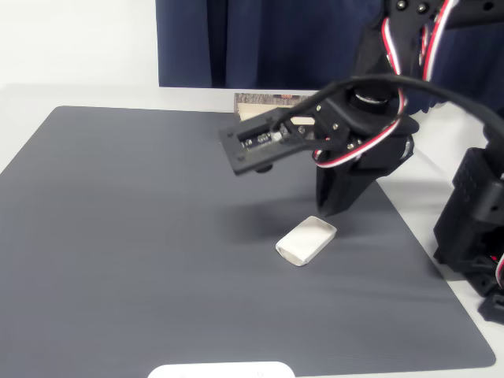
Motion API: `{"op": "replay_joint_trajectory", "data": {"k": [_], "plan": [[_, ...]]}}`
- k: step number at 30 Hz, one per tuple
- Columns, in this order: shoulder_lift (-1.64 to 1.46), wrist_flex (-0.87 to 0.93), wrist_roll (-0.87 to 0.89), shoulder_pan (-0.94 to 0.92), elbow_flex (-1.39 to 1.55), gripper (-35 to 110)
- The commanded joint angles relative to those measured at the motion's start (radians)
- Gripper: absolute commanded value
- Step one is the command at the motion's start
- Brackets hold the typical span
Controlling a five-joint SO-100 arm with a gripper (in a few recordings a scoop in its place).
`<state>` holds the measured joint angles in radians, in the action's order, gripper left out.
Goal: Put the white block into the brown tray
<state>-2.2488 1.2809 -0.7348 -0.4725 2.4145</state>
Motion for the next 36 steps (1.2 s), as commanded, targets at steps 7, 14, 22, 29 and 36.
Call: {"op": "replay_joint_trajectory", "data": {"k": [7, 14, 22, 29, 36], "plan": [[0.005, -0.017, -0.423, 0.003, -0.002, 0], [0.008, -0.025, -0.565, 0.003, -0.005, 0], [0.02, -0.025, -0.489, -0.009, -0.029, 16], [0.063, -0.025, -0.525, -0.011, -0.078, 32], [0.101, -0.028, -0.561, -0.034, -0.109, 38]]}}
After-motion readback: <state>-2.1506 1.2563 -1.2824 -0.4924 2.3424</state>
